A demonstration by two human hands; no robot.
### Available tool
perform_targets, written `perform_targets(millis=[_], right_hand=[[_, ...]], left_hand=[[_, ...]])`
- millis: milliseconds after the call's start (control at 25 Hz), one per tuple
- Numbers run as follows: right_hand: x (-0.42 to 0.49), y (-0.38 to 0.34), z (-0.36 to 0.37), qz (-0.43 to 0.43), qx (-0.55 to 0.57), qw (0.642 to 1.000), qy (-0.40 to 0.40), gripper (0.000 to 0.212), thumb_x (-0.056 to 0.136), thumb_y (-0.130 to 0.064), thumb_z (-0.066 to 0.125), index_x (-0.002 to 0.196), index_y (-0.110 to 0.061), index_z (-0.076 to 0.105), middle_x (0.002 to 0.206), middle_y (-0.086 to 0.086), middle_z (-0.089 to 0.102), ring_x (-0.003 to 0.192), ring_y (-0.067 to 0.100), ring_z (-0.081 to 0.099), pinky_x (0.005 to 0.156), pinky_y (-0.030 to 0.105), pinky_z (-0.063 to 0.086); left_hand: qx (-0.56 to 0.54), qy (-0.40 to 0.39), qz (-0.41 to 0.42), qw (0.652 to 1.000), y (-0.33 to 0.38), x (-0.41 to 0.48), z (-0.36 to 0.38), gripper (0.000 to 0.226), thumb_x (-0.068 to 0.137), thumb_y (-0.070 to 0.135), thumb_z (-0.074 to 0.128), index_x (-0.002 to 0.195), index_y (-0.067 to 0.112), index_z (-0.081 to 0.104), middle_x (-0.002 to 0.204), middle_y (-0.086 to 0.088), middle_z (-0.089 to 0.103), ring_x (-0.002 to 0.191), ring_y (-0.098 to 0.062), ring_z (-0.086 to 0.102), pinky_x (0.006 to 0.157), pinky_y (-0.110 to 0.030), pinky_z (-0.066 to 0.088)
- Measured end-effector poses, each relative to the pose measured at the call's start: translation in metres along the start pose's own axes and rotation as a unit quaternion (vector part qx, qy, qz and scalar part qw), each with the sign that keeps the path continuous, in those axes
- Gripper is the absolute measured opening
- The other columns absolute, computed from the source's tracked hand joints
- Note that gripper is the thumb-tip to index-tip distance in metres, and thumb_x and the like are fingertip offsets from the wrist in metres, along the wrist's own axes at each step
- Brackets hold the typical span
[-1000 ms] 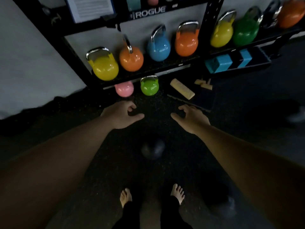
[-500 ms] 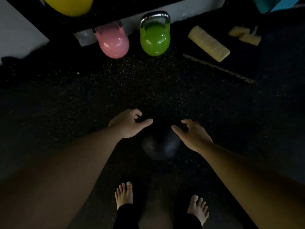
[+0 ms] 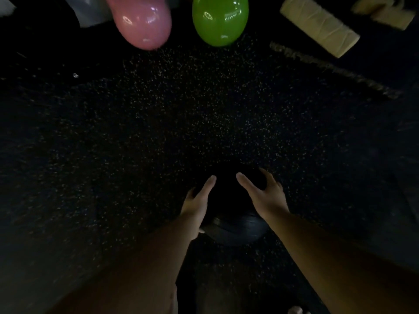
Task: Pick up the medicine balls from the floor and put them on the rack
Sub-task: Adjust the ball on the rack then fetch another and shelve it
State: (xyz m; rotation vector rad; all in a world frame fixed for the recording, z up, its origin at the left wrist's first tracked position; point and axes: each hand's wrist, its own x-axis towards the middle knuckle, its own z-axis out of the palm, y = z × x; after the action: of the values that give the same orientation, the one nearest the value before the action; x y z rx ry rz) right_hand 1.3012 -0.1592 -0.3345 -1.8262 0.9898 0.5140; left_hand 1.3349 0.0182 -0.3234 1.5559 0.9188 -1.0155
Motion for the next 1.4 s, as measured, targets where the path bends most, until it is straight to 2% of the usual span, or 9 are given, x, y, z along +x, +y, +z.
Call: perform_targets(millis=[160, 320, 520, 640, 720, 760, 960, 1080, 1400], right_hand=[[-0.036, -0.030, -0.017, -0.025, 0.049, 0.998, 0.012, 0.090, 0.068, -0.082, 0.070, 0.146, -0.042, 0.047, 0.141, -0.001, 0.049, 0.124, 0.024, 0.053, 0.089, 0.038, 0.051], [-0.090, -0.111, -0.057, -0.079, 0.055, 0.995, -0.008, 0.104, 0.054, -0.092, 0.070, 0.143, -0.045, 0.048, 0.136, -0.003, 0.055, 0.119, 0.021, 0.059, 0.096, 0.046, 0.056], [-0.188, -0.271, -0.138, -0.169, 0.058, 0.984, 0.021, 0.109, 0.048, -0.096, 0.068, 0.141, -0.040, 0.052, 0.131, -0.002, 0.062, 0.114, 0.020, 0.064, 0.098, 0.045, 0.055], [-0.265, -0.384, -0.195, -0.240, 0.069, 0.967, 0.052, 0.100, 0.054, -0.093, 0.070, 0.138, -0.041, 0.055, 0.128, -0.003, 0.064, 0.111, 0.014, 0.065, 0.094, 0.037, 0.056], [-0.321, -0.457, -0.234, -0.293, 0.085, 0.950, 0.070, 0.078, 0.065, -0.082, 0.076, 0.129, -0.041, 0.057, 0.121, -0.009, 0.063, 0.106, 0.009, 0.064, 0.085, 0.028, 0.054], [-0.351, -0.495, -0.255, -0.316, 0.090, 0.941, 0.084, 0.071, 0.067, -0.078, 0.077, 0.125, -0.042, 0.057, 0.118, -0.010, 0.063, 0.104, 0.009, 0.064, 0.083, 0.026, 0.053], [-0.479, -0.645, -0.331, -0.429, 0.130, 0.877, 0.171, 0.096, 0.054, -0.094, 0.068, 0.131, -0.038, 0.061, 0.121, 0.001, 0.068, 0.110, 0.019, 0.067, 0.099, 0.042, 0.055], [-0.556, -0.713, -0.362, -0.470, 0.160, 0.845, 0.201, 0.094, 0.057, -0.087, 0.067, 0.137, -0.039, 0.058, 0.129, 0.005, 0.063, 0.117, 0.025, 0.063, 0.104, 0.045, 0.052], [-0.663, -0.829, -0.436, -0.553, 0.230, 0.763, 0.244, 0.100, 0.057, -0.082, 0.067, 0.143, -0.033, 0.053, 0.136, 0.009, 0.058, 0.120, 0.028, 0.059, 0.101, 0.038, 0.050]], left_hand=[[-0.011, 0.036, 0.034, 0.999, 0.021, -0.052, -0.011, 0.135, 0.040, 0.096, 0.074, 0.158, 0.040, 0.041, 0.155, -0.006, 0.050, 0.136, -0.037, 0.053, 0.109, -0.061, 0.049], [-0.031, 0.058, 0.072, 0.995, 0.076, -0.131, -0.042, 0.105, 0.071, 0.077, 0.077, 0.159, 0.034, 0.041, 0.157, -0.008, 0.048, 0.138, -0.039, 0.051, 0.111, -0.061, 0.048], [-0.056, 0.063, 0.194, 0.977, 0.190, -0.292, -0.085, 0.103, 0.056, 0.085, 0.078, 0.145, 0.039, 0.055, 0.133, 0.000, 0.064, 0.119, -0.032, 0.064, 0.102, -0.056, 0.056], [-0.074, 0.058, 0.265, 0.960, 0.272, -0.401, -0.113, 0.071, 0.066, 0.079, 0.080, 0.123, 0.044, 0.056, 0.113, 0.008, 0.064, 0.107, -0.025, 0.065, 0.103, -0.053, 0.057], [-0.078, 0.048, 0.316, 0.944, 0.324, -0.474, -0.130, 0.060, 0.070, 0.077, 0.079, 0.116, 0.048, 0.054, 0.108, 0.011, 0.065, 0.105, -0.024, 0.064, 0.103, -0.052, 0.056], [-0.087, 0.042, 0.345, 0.934, 0.349, -0.512, -0.140, 0.063, 0.066, 0.080, 0.079, 0.115, 0.047, 0.058, 0.108, 0.011, 0.067, 0.106, -0.023, 0.066, 0.103, -0.051, 0.057], [-0.126, 0.010, 0.470, 0.873, 0.459, -0.682, -0.186, 0.071, 0.059, 0.078, 0.087, 0.113, 0.033, 0.073, 0.109, 0.002, 0.080, 0.102, -0.024, 0.074, 0.103, -0.045, 0.057], [-0.126, 0.002, 0.524, 0.843, 0.509, -0.769, -0.212, 0.097, 0.034, 0.091, 0.085, 0.112, 0.036, 0.072, 0.116, 0.001, 0.079, 0.109, -0.029, 0.074, 0.104, -0.049, 0.057], [-0.097, 0.002, 0.665, 0.741, 0.590, -0.941, -0.237, 0.113, 0.043, 0.083, 0.078, 0.142, 0.030, 0.062, 0.136, -0.003, 0.069, 0.120, -0.029, 0.068, 0.109, -0.047, 0.055]])
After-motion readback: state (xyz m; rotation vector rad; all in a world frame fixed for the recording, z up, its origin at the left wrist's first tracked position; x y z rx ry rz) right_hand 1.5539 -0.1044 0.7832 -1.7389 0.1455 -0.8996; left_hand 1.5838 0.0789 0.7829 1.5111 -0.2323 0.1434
